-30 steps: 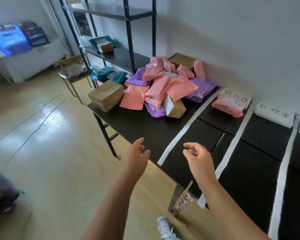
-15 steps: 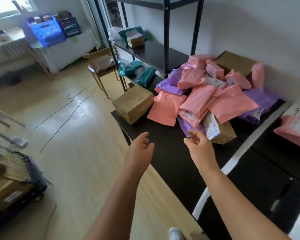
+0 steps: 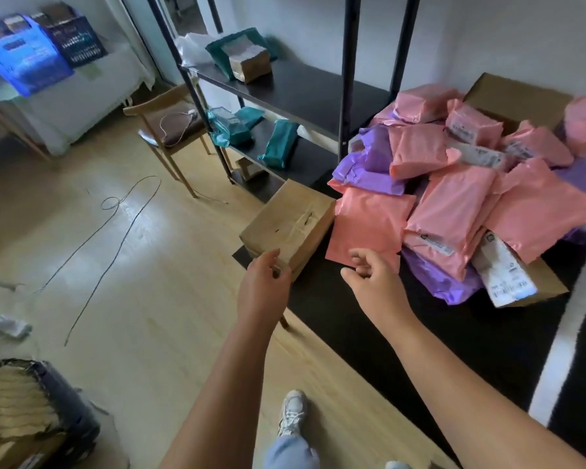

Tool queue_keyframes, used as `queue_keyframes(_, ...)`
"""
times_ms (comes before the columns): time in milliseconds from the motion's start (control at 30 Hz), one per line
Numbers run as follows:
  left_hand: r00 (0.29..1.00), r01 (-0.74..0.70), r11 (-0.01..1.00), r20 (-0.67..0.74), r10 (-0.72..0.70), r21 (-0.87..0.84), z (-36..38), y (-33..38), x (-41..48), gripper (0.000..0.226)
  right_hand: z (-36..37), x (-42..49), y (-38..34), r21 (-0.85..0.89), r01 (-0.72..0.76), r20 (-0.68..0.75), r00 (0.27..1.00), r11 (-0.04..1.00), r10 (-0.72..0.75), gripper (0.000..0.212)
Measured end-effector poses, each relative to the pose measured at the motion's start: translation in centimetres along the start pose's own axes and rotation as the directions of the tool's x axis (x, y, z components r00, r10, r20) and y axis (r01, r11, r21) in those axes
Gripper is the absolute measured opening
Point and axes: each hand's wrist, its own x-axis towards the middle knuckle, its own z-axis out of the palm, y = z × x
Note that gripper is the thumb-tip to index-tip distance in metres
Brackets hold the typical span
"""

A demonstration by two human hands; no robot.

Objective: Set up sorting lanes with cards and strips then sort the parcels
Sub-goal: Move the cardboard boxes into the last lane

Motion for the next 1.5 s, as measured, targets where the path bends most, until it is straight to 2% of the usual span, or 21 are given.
queue_keyframes(233,0.997,-0.072,0.995,0.028,0.07,0.064,-3.4,-1.0,9.9,0.046,7.9,3.5,-2.3,0.007,-0.211,0.023,0.977,0.977,0.211,0.058)
queue_keyframes(300,0.993,-0.091,0.992,0.077,0.084,0.085,-3.4,-1.2,12.0,0.049,9.2,4.4,-2.5,-0.024,-0.262,0.044,0.964,0.965,0.263,0.067)
queue_keyframes(433,0.971,-0.017,0.994,0.238,-0.009,0.107,-2.8,-2.0,14.7,0.054,10.8,5.9,-3.0,-0.063,-0.35,0.061,0.933,0.935,0.354,0.076)
queue_keyframes(500,0.956,0.002,0.996,0.292,-0.027,0.086,-2.5,-2.5,14.9,0.052,11.3,6.3,-3.2,-0.097,-0.373,0.071,0.922,0.923,0.38,0.073)
queue_keyframes(600,0.961,0.022,1.0,0.275,-0.025,0.014,-2.4,-3.3,14.7,0.052,11.8,6.4,-3.3,-0.146,-0.386,0.066,0.915,0.911,0.398,0.072)
queue_keyframes(700,0.961,0.003,1.0,0.275,-0.011,0.029,-2.8,-4.0,14.0,0.051,11.6,6.0,-3.5,-0.16,-0.392,0.018,0.917,0.906,0.4,0.07)
queue_keyframes(800,0.953,-0.009,0.999,0.304,-0.001,0.031,-3.2,-4.5,13.4,0.049,10.6,5.0,-3.7,-0.12,-0.37,-0.023,0.929,0.921,0.37,0.061)
queue_keyframes(933,0.933,0.013,0.994,0.36,0.026,-0.104,-3.5,-3.4,12.5,0.042,8.8,2.8,-2.9,-0.039,-0.347,-0.068,0.936,0.937,0.344,0.047)
queue_keyframes(1067,0.916,-0.054,0.988,0.388,0.106,-0.143,-2.8,-1.2,11.1,0.038,7.0,0.3,-1.9,0.101,-0.317,-0.153,0.932,0.943,0.33,0.047)
queue_keyframes(1267,0.835,-0.151,0.977,0.51,0.206,-0.147,0.6,0.6,7.4,0.04,3.4,-3.6,0.6,0.208,-0.327,-0.377,0.843,0.922,0.384,0.043)
queue_keyframes(1367,0.783,-0.123,0.982,0.593,0.186,-0.146,3.0,0.4,5.2,0.039,2.0,-5.6,2.4,0.22,-0.359,-0.458,0.783,0.907,0.421,0.039)
queue_keyframes(1500,0.747,-0.07,0.99,0.652,0.132,-0.121,5.6,-0.5,3.0,0.036,0.7,-8.2,4.8,0.183,-0.418,-0.487,0.748,0.89,0.451,0.034)
